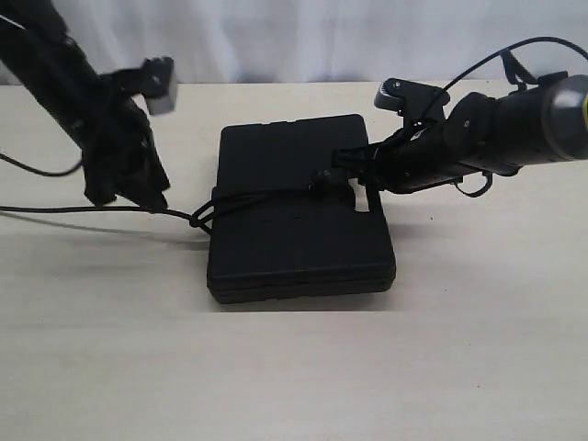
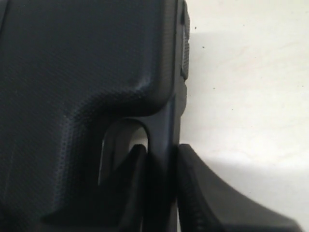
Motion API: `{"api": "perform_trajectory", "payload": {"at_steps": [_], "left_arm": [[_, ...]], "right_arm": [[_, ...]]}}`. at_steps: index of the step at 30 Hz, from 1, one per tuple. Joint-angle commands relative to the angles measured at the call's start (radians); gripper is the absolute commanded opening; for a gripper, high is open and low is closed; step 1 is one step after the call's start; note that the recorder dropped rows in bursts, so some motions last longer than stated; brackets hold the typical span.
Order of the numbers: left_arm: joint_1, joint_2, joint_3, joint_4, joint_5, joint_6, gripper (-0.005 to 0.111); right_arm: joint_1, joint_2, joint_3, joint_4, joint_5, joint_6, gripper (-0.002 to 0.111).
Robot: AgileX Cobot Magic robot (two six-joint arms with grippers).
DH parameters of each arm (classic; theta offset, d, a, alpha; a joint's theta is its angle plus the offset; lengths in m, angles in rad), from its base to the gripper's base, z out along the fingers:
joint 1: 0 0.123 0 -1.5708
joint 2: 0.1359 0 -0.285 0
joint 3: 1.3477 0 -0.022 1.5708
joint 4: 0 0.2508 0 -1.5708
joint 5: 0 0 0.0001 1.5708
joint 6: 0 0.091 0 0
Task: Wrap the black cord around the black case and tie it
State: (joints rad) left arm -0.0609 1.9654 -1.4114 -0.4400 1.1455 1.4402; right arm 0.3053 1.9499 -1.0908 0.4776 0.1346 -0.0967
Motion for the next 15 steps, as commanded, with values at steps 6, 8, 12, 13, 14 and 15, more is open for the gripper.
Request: {"api": "perform_trajectory", "payload": {"at_steps": [6,8,12,13,14,15], "left_arm": [[-0.113,0.045,0.043,0.166,-0.250,0.018,0.033],[-0.113,0.059,0.043,0.166,-0.263,0.018,0.033],[-0.113,0.090,0.043,0.170,-0.277,0.020,0.033],[-0.113,0.095,0.043,0.175,-0.280,0.020,0.033],[-0.113,0.100,0.043,0.175,-0.281,0.020,0.033],[-0.113,0.102,0.043,0.175,-0.281,0.020,0.033]], "right_arm": [[-0.001,-0.010,-0.011,0.001,0.004,-0.034,0.004],[-0.001,-0.010,-0.011,0.001,0.007,-0.046,0.004],[-0.001,-0.010,-0.011,0.001,0.005,-0.047,0.004],[-0.001,-0.010,-0.011,0.001,0.005,-0.047,0.004],[-0.001,-0.010,-0.011,0.001,0.005,-0.047,0.004],[-0.001,-0.010,-0.011,0.001,0.005,-0.047,0.004]]}}
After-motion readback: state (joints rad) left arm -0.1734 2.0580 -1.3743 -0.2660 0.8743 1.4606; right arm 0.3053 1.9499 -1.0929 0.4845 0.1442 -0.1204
